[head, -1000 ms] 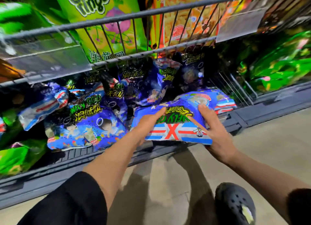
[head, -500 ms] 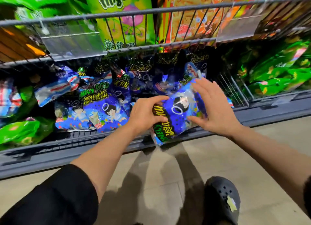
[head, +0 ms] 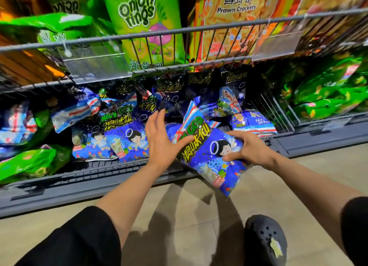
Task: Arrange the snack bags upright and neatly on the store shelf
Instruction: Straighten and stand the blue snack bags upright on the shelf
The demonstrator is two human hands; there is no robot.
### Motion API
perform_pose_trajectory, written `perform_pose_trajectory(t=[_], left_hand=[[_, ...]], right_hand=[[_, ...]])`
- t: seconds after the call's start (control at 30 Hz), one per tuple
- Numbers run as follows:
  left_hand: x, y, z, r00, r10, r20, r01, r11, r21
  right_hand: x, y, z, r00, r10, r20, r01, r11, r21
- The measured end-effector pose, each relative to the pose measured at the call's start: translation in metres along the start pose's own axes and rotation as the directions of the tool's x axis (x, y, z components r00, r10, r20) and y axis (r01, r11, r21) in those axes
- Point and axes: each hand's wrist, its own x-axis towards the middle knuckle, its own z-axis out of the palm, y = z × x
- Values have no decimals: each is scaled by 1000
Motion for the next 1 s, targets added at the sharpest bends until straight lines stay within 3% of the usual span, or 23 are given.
perform_pose_trajectory(t=[0.1,0.2,0.3,0.47,0.6,0.7,0.83,0.9,1.0], left_hand=[[-2,-4,-3,943,-329,40,331,925,-189],[-1,0,1,852,-427,304,517,781,-350],[4,12,10,846,-333,416,508,740,-441],[30,0,7,893,-303,333,431,788,-440],[59,-10,-4,910,-309,277,393,857,-334],[77,-23,-8,916,-364,170,398,879,-262],[80,-51,-3,897,-440,35,441,892,-100],[80,-56,1,889,-457,18,457,885,-92],[81,-54,10,891,-454,5,453,891,-37]], right_hand=[[7,-5,-1,988,8,-152,31,966,256],[17,-13,5,971,26,-237,77,906,416],[22,-20,21,976,49,-210,68,854,515],[46,-23,46,985,27,-168,64,855,515],[70,-25,48,975,119,-188,10,819,574],[88,-13,40,890,266,-371,-1,813,582],[103,4,32,691,398,-604,-145,894,424],[109,6,29,628,491,-603,-222,857,466],[125,2,25,604,590,-536,-250,779,575]])
